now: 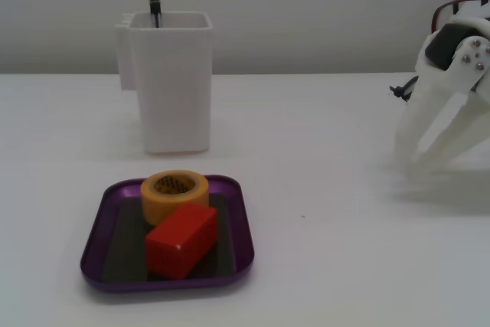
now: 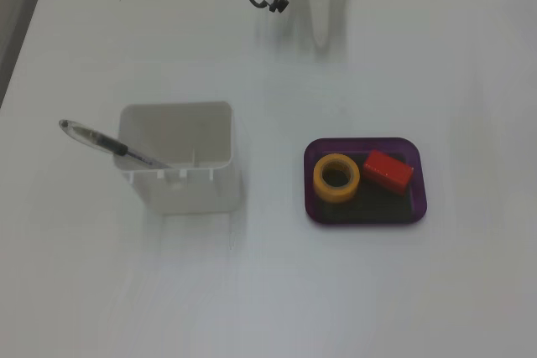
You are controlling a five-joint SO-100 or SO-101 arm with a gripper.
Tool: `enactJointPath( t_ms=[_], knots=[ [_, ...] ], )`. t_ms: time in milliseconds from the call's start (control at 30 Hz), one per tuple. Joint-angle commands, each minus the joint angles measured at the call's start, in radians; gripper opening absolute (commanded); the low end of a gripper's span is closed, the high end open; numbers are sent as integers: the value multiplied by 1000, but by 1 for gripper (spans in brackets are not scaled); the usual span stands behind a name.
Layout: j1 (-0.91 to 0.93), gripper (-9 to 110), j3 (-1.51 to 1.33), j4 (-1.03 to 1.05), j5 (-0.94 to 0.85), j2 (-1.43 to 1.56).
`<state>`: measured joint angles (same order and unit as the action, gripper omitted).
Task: Remove the cube from the box.
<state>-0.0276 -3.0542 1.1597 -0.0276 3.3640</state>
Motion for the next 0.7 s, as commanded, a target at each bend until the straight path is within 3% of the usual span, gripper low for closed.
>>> enactJointPath(
  t_ms=[0, 267, 467, 667],
  knots=[
    [11, 0, 8, -17, -6, 48],
    [-2, 4, 275, -256, -8, -61],
    [-25, 9, 568, -267, 2, -580],
    [-173, 9, 1035, -229, 71, -1123]
  ],
)
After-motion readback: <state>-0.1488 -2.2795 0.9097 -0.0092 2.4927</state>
